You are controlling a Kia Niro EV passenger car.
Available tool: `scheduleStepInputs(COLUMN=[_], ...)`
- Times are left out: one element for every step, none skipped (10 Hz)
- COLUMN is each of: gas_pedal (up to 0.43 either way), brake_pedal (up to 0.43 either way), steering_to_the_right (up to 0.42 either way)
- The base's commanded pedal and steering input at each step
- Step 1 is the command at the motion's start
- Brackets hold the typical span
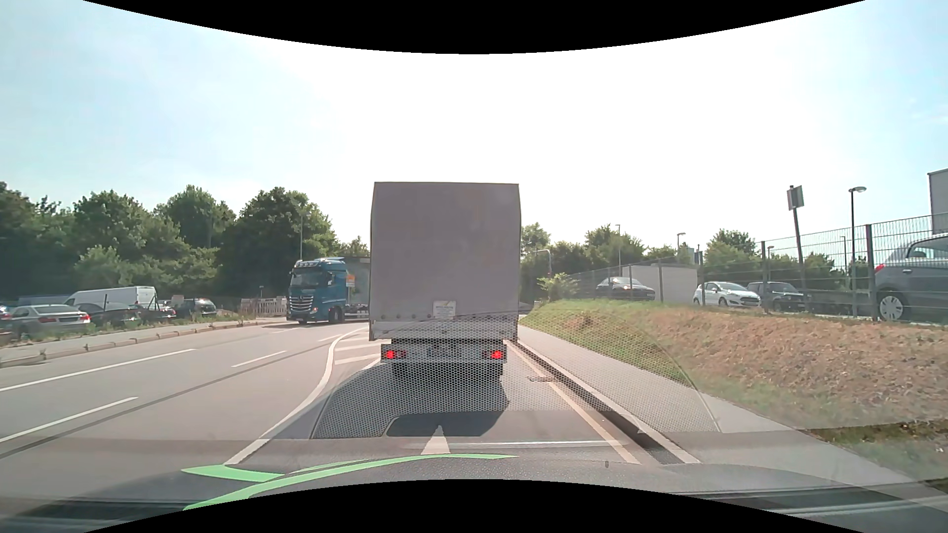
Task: Follow the waypoints while adhering to traffic rules and regulations
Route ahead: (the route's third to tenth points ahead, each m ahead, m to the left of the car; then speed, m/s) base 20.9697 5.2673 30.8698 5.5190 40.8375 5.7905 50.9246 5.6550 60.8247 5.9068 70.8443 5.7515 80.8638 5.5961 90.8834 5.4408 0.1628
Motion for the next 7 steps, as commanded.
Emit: scheduleStepInputs(gas_pedal=[0.000, 0.000, 0.000, 0.000, 0.000, 0.000, 0.000], brake_pedal=[0.207, 0.207, 0.213, 0.226, 0.244, 0.256, 0.262], steering_to_the_right=[0.001, 0.001, 0.001, 0.002, 0.002, 0.002, 0.002])
